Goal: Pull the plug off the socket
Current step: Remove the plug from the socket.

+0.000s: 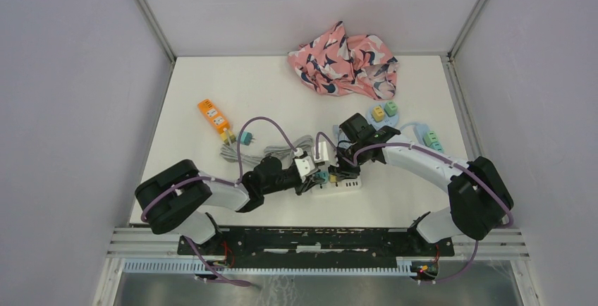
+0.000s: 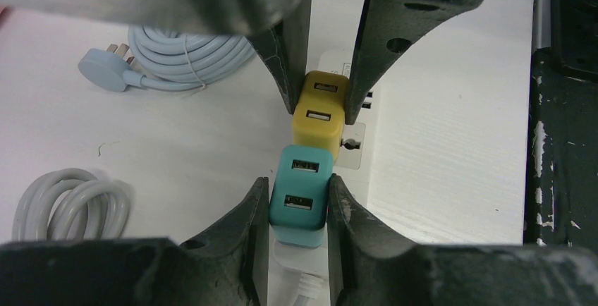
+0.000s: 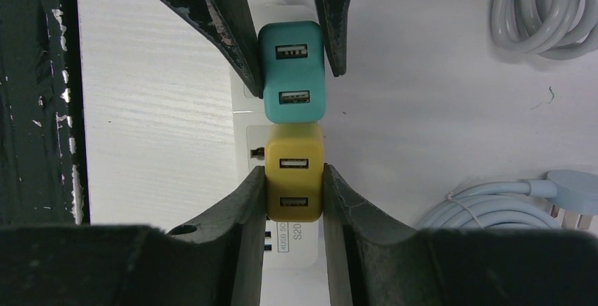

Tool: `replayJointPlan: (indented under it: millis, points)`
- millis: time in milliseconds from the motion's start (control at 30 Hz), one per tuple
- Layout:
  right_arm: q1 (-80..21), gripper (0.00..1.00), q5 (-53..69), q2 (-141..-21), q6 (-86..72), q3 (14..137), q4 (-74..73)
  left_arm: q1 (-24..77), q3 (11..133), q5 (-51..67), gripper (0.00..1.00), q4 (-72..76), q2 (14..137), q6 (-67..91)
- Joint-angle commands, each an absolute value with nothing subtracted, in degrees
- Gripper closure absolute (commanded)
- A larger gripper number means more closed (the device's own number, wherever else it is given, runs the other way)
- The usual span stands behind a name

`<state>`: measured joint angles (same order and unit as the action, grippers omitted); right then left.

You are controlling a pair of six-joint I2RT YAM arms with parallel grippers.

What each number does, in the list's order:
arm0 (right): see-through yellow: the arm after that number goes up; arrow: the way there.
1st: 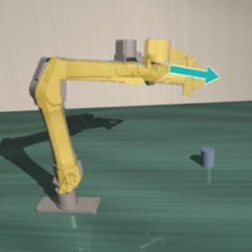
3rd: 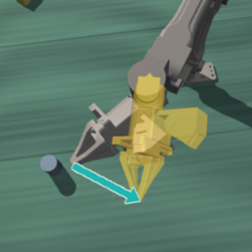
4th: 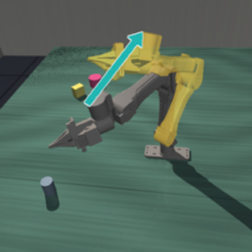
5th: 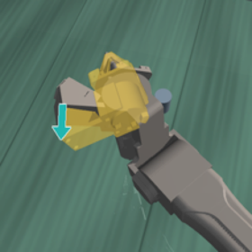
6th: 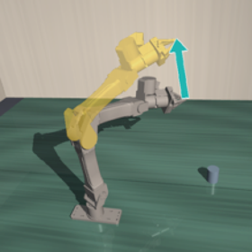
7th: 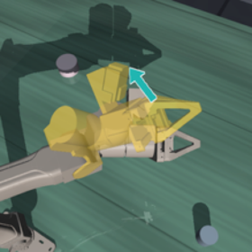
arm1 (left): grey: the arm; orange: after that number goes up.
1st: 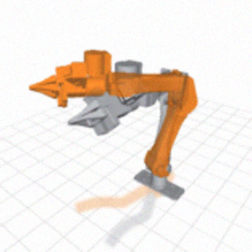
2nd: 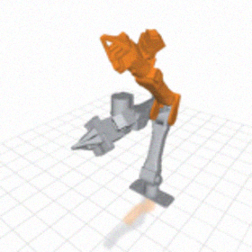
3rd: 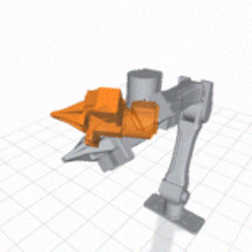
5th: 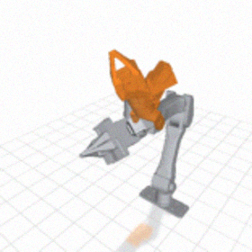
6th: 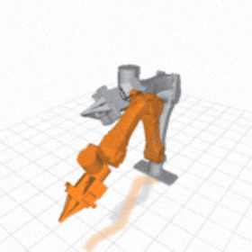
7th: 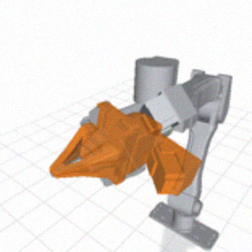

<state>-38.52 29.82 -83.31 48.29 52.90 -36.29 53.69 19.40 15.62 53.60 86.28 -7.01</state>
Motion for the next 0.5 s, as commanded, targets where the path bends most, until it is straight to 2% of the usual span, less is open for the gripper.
replayJointPlan:
  millis: [0, 67, 300, 467]
  points:
    - [-39.5, 1.0, 32.4, -82.8, 48.3, 54.8, -36.1, 53.8, 21.3, 16.1, 0.92, 52.1, 87.3, -9.2]
    - [-39.3, 1.0, 32.5, -82.7, 48.4, 54.8, -36.3, 53.7, 21.1, 16.1, 0.97, 52.0, 87.2, -9.3]
    - [-38.9, 1.0, 40.7, -82.1, 49.6, 54.1, -37.4, 53.7, 21.2, 16.5, 0.97, 51.7, 87.5, -9.8]
    - [-39.1, 1.0, 40.0, -82.6, 39.0, 53.8, -29.4, 53.7, 21.6, 17.6, 0.97, 51.6, 88.4, -9.3]
